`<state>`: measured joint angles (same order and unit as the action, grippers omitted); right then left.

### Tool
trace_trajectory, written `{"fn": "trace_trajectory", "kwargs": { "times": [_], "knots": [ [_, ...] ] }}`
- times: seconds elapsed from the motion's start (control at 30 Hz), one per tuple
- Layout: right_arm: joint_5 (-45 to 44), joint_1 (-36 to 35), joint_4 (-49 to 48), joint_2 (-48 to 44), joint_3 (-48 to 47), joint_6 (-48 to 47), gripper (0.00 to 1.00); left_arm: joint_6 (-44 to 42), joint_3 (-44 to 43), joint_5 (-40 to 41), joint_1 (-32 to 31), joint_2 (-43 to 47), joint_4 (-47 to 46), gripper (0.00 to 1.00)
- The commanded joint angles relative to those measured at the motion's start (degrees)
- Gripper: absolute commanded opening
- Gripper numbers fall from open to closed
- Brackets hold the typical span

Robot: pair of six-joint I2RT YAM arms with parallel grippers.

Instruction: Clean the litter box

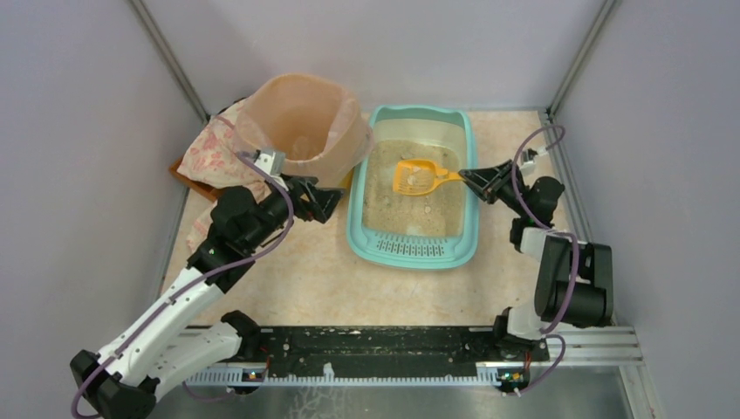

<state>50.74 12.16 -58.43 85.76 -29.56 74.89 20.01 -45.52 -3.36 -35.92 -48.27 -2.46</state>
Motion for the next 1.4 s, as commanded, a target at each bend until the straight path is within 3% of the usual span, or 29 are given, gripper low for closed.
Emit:
{"fn": "trace_trajectory", "kwargs": {
  "times": [0.0, 0.1, 0.37, 0.47, 0.53, 0.6, 0.67, 0.73, 0.8, 1.13, 1.37],
  "knots": [
    [-2.93, 1.31, 11.79, -7.88, -1.79, -8.87, 0.0, 1.84, 0.81, 0.26, -0.31, 2.86, 1.2, 0.97],
    [1.04, 0.35, 14.56, -7.06, -3.9, -10.79, 0.0, 2.23, 1.7, 0.05, -0.31, 4.49, 0.74, 0.97],
    [-2.22, 0.58, 1.97, -5.98, 2.09, -5.04, 0.0, -0.04, -2.46, 2.11, -0.3, 5.5, 6.95, 0.97],
    [-1.39, 1.33, 2.07, -3.29, 1.82, -5.93, 0.0, -0.28, -2.05, 4.81, -0.29, 7.23, 8.68, 0.97],
    [5.82, -1.09, -3.41, 0.79, -0.46, -3.91, 0.0, -0.2, -0.78, 6.26, -0.29, 8.46, 8.62, 0.97],
    [1.61, -0.23, -14.34, 2.41, 3.01, 3.95, 0.0, -0.88, -0.08, 7.31, -0.29, 8.68, 8.42, 0.97],
    [-0.47, 1.84, -16.56, 3.77, 4.3, 5.6, 0.0, -1.82, -0.63, 8.41, -0.33, 7.92, 9.04, 0.98],
    [2.74, -0.16, -14.76, 5.42, 1.62, 3.14, 0.0, -2.56, -1.61, 8.8, -0.32, 6.92, 9.54, 0.98],
    [0.5, -0.9, -14.36, 4.82, 2.26, 2.72, 0.0, -3.37, -2.56, 8.79, -0.33, 6.1, 9.72, 0.98],
    [-3.92, -0.04, 5.96, -7.78, -2.47, -5.92, 0.0, -3.57, -3.26, 10.12, -0.35, 7.05, 10.93, 0.98],
    [-3.38, -1.08, 10.34, -10.26, -9.43, -2.98, 0.0, -4.19, -3.73, 11.53, -0.33, 8.06, 12.05, 0.98]
  ]
}}
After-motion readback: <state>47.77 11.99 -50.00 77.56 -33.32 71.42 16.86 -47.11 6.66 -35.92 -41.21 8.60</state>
